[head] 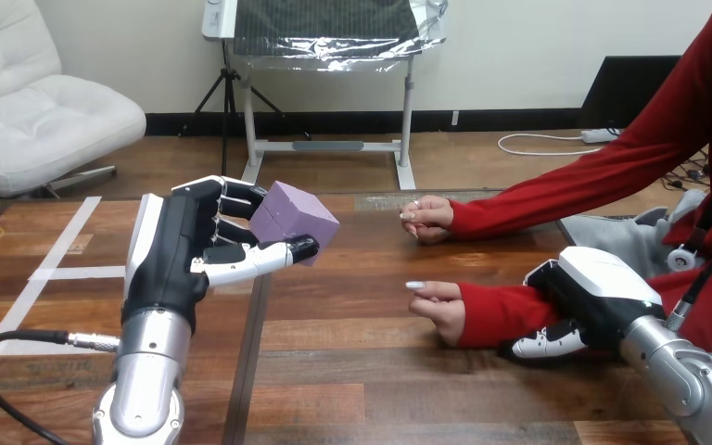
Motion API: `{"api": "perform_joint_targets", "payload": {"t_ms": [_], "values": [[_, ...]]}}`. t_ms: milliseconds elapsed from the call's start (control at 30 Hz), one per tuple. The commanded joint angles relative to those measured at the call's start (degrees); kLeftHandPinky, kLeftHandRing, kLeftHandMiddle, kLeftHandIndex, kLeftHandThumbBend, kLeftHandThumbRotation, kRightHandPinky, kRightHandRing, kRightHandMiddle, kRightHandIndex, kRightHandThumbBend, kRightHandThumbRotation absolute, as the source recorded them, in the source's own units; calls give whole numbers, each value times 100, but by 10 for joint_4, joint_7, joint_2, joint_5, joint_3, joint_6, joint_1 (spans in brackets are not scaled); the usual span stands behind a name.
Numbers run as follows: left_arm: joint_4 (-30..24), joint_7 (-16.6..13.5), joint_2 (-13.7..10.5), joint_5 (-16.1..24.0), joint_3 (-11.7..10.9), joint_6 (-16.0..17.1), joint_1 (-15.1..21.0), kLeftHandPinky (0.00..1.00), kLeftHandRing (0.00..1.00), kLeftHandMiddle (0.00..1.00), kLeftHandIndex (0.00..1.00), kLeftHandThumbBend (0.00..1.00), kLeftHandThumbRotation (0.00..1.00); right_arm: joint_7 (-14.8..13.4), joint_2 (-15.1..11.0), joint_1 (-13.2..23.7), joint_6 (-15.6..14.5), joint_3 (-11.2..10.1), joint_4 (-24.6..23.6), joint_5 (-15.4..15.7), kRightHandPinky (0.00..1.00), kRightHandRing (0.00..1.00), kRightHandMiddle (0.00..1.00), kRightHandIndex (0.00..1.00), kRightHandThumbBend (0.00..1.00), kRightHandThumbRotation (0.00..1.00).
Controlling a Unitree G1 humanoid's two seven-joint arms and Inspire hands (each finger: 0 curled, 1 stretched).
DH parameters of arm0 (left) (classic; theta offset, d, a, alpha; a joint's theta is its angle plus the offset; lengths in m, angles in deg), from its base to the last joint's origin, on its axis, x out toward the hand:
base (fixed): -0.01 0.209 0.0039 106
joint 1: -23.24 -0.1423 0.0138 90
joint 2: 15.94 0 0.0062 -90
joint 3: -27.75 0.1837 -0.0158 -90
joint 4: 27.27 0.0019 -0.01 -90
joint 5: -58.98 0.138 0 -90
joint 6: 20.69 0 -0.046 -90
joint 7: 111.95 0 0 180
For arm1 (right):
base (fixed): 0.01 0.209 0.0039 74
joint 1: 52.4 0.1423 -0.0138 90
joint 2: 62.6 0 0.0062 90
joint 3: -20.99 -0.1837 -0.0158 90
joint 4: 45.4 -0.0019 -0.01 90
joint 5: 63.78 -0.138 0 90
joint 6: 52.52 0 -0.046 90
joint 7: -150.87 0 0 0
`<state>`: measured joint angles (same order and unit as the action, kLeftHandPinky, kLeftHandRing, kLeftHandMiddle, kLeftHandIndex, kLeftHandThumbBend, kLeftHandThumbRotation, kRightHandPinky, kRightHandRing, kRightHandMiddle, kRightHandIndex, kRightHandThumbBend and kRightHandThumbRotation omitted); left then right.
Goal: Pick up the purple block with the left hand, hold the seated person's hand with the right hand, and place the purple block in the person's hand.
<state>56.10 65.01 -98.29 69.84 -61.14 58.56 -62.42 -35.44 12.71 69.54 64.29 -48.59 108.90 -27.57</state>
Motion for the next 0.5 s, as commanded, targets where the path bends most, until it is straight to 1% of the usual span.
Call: {"api": "perform_joint_targets", "payload": {"t_ms": [0,133,200,333,467], "values": [[-35,1,3,-1,-3,2,15,34,39,42,45,59,0,25,7,32,-2,-10,1,-24,22,26,33,33,64,26],[-30,0,3,0,-3,8,16,34,39,42,45,59,0,37,5,32,0,-17,-2,-35,22,26,32,32,65,24],[-29,-1,3,0,-3,8,16,34,39,42,45,59,0,40,3,31,4,-20,-4,-41,21,25,31,32,66,21],[-31,-2,6,0,-3,-1,18,34,39,42,45,59,0,47,-1,31,9,-22,-6,-50,21,25,31,31,67,19],[-29,-1,6,-1,-3,0,19,34,40,42,45,59,0,49,-5,30,13,-25,-10,-57,22,26,31,31,69,16]]}}
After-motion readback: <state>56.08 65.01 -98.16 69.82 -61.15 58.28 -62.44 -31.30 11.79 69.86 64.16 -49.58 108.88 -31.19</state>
